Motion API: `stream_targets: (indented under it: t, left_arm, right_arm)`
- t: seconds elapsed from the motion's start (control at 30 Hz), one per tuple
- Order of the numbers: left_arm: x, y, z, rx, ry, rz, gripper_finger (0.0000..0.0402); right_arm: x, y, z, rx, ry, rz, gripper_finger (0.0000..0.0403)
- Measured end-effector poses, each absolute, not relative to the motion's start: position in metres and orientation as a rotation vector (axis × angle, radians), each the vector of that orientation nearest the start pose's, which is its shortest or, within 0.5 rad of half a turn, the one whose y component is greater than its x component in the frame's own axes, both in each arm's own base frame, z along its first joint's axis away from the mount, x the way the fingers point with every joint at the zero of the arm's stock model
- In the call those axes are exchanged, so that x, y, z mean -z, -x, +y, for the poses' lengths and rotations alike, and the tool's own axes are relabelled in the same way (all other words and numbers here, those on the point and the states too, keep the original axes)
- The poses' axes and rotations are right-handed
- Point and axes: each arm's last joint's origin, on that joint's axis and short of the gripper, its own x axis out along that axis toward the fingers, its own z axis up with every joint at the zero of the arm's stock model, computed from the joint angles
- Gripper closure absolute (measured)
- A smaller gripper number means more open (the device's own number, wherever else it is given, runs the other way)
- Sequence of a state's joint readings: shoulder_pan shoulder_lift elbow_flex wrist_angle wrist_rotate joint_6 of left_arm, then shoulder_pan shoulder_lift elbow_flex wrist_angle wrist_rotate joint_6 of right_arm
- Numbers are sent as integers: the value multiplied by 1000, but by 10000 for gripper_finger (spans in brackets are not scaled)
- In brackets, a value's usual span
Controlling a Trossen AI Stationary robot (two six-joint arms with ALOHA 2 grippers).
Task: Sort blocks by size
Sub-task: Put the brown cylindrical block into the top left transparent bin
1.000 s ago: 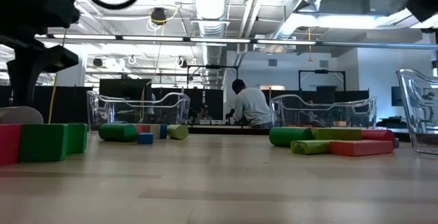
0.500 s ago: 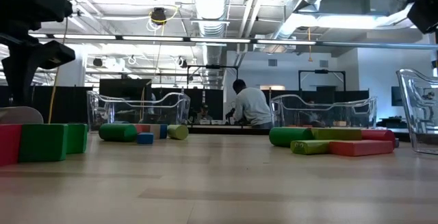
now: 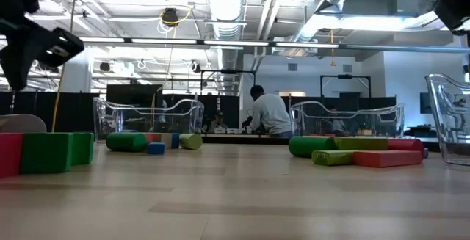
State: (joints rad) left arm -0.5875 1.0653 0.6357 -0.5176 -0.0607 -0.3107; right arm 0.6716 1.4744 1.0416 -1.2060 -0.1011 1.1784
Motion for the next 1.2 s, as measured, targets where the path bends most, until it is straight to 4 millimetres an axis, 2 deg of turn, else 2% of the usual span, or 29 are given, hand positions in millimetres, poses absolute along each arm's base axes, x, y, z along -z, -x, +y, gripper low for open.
stream_targets:
  t: [0.33, 0.57, 0.8, 1.03, 1.2]
  left_arm:
    - [-209, -159, -116, 299, -69, 932, 230]
    - [-198, -165, -128, 305, -95, 952, 230]
    - [-181, -173, -133, 241, -158, 992, 229]
    - [-174, -177, -135, 202, -178, 995, 204]
    - [-161, -180, -137, 185, -204, 1049, 194]
  right_arm:
    - [-249, -176, 130, 410, -439, 1443, 173]
    - [-260, -177, 127, 342, -386, 1284, 173]
    - [-263, -184, 127, 281, -359, 1207, 173]
    - [-263, -188, 122, 272, -338, 1202, 173]
    - [-264, -193, 120, 248, -319, 1168, 173]
